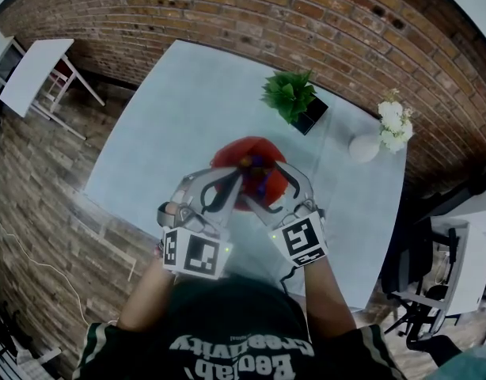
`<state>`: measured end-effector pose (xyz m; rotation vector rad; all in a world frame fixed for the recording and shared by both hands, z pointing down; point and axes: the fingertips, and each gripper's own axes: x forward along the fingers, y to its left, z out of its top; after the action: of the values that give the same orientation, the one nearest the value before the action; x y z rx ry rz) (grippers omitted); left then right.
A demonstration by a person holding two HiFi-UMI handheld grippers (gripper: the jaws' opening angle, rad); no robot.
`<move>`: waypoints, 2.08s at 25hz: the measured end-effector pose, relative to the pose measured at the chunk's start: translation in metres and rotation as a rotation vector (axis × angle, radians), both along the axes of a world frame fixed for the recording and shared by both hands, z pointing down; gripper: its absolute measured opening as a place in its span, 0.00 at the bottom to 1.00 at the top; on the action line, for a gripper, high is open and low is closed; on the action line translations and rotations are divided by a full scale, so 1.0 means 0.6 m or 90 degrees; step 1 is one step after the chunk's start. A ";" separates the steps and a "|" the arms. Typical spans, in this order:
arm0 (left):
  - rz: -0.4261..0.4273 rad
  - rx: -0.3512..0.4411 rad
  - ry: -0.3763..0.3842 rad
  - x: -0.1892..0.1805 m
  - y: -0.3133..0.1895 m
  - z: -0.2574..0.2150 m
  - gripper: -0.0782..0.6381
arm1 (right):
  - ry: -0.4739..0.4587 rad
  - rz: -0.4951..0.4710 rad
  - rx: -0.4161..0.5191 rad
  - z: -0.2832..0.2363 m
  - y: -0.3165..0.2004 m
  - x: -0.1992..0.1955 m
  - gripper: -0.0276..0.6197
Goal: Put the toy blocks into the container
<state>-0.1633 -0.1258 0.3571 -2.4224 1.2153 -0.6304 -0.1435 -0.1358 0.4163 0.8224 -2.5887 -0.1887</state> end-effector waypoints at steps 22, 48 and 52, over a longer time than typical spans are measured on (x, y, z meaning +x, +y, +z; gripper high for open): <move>0.176 0.023 0.008 0.209 0.031 -0.030 0.12 | -0.076 0.151 0.127 -0.137 0.086 0.206 0.05; 0.298 0.031 0.011 0.384 0.118 -0.039 0.12 | -0.040 0.274 0.155 -0.152 0.183 0.371 0.05; 0.295 0.032 0.011 0.384 0.124 -0.040 0.12 | -0.040 0.274 0.156 -0.152 0.190 0.373 0.05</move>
<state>0.0672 -0.0516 0.3332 -2.5406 0.6242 -0.4304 0.0803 -0.0221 0.3248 1.4677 -2.4015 -0.3585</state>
